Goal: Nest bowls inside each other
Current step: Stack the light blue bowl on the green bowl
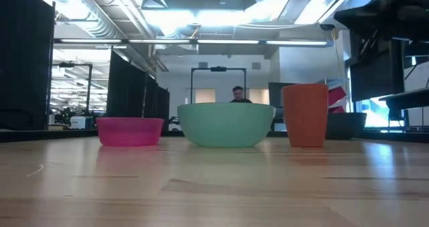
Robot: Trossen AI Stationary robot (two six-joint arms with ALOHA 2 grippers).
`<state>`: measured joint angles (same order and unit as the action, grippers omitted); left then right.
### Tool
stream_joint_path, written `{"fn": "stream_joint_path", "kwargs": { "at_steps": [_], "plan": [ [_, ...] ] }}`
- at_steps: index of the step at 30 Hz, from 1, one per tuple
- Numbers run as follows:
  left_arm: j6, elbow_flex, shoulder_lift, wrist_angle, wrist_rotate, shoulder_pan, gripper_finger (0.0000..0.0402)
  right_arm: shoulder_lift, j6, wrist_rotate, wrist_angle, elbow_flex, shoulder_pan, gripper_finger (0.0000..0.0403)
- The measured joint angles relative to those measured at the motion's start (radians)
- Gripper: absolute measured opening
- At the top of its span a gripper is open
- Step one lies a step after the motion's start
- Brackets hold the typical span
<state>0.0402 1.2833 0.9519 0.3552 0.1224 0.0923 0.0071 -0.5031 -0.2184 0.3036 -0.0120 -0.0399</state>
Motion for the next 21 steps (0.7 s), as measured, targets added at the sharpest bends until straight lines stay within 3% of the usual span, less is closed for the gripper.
{"fn": "stream_joint_path", "kwargs": {
  "at_steps": [3,17,21],
  "plan": [
    [0.020,0.001,0.004,0.023,-0.072,0.031,0.0090,0.000,-0.031,-0.008,-0.005,0.000,0.000,0.0001],
    [0.085,0.001,0.036,0.724,-0.107,0.342,0.0116,0.000,-0.145,-0.025,-0.064,0.000,0.000,0.0001],
    [0.239,0.001,0.078,0.889,-0.132,0.443,0.0116,0.000,-0.182,-0.026,-0.114,0.000,0.000,0.0001]
  ]
}}
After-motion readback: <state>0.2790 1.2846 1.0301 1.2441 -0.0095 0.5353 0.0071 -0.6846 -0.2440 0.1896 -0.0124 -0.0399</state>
